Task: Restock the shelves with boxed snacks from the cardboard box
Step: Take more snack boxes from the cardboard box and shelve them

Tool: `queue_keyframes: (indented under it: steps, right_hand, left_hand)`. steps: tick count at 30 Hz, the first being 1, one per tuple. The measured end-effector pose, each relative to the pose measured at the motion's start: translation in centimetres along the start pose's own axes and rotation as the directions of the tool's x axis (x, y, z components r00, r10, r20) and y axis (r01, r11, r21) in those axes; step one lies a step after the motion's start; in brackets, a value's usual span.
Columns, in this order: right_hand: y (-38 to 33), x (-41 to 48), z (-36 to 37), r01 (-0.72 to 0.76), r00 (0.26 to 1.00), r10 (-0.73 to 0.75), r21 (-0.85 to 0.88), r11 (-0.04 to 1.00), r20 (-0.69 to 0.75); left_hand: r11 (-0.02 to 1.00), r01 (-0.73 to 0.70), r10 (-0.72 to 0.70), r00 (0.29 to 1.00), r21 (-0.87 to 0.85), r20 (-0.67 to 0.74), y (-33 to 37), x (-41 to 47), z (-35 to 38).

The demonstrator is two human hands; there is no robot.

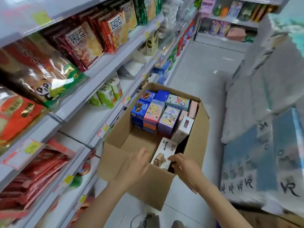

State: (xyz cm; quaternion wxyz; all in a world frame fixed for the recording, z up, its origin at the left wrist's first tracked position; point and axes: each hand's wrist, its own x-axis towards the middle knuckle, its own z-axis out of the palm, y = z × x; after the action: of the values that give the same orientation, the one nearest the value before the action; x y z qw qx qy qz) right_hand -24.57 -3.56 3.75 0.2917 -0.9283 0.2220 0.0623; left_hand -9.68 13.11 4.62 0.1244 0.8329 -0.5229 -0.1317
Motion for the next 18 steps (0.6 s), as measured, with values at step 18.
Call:
queue_keyframes:
  steps: [18]
  right_hand:
    - [18.6,18.1,-7.6,0.228,0.968,-0.199,-0.200,0.953,0.154]
  left_hand:
    - [0.973,0.225,-0.226,0.974,-0.053,-0.012,3.7,17.7,4.6]
